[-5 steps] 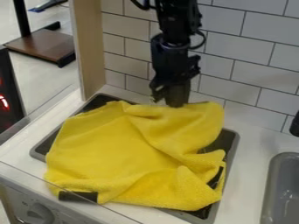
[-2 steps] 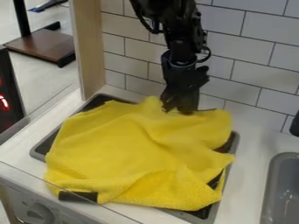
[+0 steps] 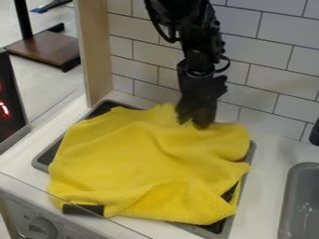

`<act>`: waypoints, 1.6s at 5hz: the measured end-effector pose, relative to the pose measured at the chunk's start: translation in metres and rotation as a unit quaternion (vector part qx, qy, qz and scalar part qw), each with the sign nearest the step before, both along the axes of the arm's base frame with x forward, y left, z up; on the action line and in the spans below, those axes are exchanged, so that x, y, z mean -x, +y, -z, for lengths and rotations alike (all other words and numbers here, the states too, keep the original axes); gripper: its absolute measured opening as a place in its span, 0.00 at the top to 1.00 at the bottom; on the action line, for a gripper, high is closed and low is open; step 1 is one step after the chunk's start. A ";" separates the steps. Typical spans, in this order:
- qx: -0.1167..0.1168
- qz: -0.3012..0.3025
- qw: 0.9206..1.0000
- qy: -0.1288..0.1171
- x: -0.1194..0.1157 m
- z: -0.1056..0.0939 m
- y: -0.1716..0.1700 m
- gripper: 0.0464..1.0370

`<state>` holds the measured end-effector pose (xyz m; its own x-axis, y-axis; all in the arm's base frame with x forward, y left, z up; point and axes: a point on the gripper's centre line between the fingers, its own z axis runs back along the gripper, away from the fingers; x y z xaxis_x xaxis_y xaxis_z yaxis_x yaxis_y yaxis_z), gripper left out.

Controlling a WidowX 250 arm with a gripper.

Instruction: Unfold the cloth from bottom left to top right

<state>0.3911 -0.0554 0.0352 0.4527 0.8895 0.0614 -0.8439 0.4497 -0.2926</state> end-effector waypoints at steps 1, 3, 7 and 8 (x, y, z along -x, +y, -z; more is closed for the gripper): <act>0.000 0.001 1.000 0.000 0.000 0.000 -0.002 0.56; 0.004 0.004 1.000 -0.003 0.005 -0.009 -0.001 0.02; 0.022 0.083 0.995 -0.055 0.061 -0.072 0.008 0.04; -0.005 0.144 0.989 -0.036 0.069 -0.070 0.011 0.04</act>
